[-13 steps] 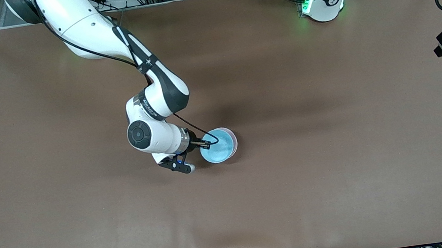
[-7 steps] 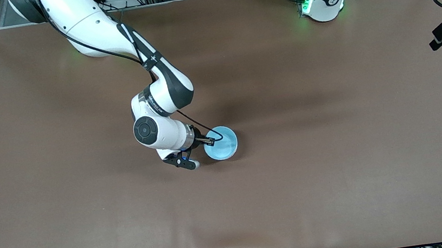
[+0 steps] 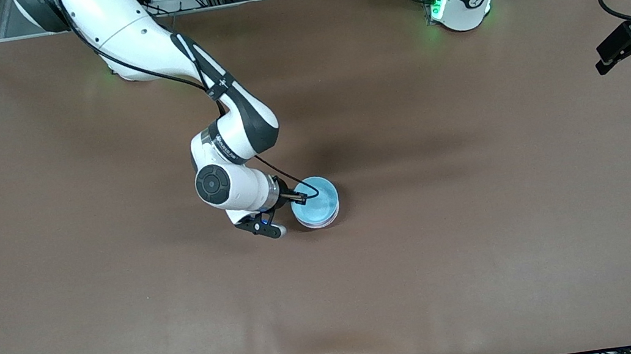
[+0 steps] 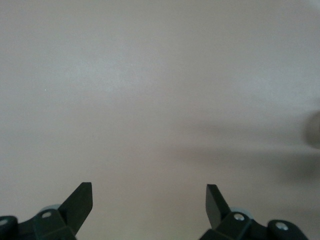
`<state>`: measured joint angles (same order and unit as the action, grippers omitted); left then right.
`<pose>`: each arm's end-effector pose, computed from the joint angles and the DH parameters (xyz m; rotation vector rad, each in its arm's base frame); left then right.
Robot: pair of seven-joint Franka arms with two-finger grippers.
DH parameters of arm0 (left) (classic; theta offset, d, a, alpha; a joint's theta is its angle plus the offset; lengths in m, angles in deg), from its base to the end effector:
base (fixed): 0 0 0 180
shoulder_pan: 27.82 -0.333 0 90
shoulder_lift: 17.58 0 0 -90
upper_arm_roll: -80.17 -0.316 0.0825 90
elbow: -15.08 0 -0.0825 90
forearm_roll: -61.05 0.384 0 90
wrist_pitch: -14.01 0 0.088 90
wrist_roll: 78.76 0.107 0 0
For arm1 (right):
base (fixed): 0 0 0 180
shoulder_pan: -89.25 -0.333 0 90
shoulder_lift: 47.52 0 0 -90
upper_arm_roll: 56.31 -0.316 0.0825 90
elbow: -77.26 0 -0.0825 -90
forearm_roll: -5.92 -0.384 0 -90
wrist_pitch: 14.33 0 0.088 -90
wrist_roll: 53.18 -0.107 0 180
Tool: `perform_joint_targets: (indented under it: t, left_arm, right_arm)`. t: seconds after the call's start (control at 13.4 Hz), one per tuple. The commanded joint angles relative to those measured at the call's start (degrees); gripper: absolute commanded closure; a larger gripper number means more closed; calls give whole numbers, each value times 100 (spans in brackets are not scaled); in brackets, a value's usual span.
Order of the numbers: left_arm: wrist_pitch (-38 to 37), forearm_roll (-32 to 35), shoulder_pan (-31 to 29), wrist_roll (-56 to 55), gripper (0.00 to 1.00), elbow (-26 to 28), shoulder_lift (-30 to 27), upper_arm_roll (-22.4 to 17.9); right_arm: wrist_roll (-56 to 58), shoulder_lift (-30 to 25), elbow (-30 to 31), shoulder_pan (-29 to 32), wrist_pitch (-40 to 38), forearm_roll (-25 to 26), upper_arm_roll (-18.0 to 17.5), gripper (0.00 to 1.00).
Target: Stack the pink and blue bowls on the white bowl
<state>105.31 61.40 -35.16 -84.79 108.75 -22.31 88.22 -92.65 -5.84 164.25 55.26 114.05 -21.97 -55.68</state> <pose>0.5311 -0.0092 0.6406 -3.1223 -0.1454 -0.0646 0.5870 0.4044 0.2338 -2.7678 0.5763 0.3209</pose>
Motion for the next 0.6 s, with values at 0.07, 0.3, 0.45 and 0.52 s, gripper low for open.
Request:
perform_joint_targets:
  t: [0.07, 0.3, 0.45, 0.52]
  left_arm:
    - [-69, 97, -575, 40, 0, 2, -107, 618]
    - [-69, 97, -567, 67, 0, -7, -116, 671]
    - [-69, 97, -514, 24, 0, -94, -116, 706]
    - [-69, 88, -523, 15, 0, -112, -107, 767]
  right_arm:
    - [-96, -90, 56, -38, 56, 12, 60, 49]
    - [-78, -160, 47, -3, -14, 21, 78, 0]
    - [-35, -317, 56, 59, -93, 21, 113, 0]
    - [-8, -440, 56, 163, -232, 21, 165, 0]
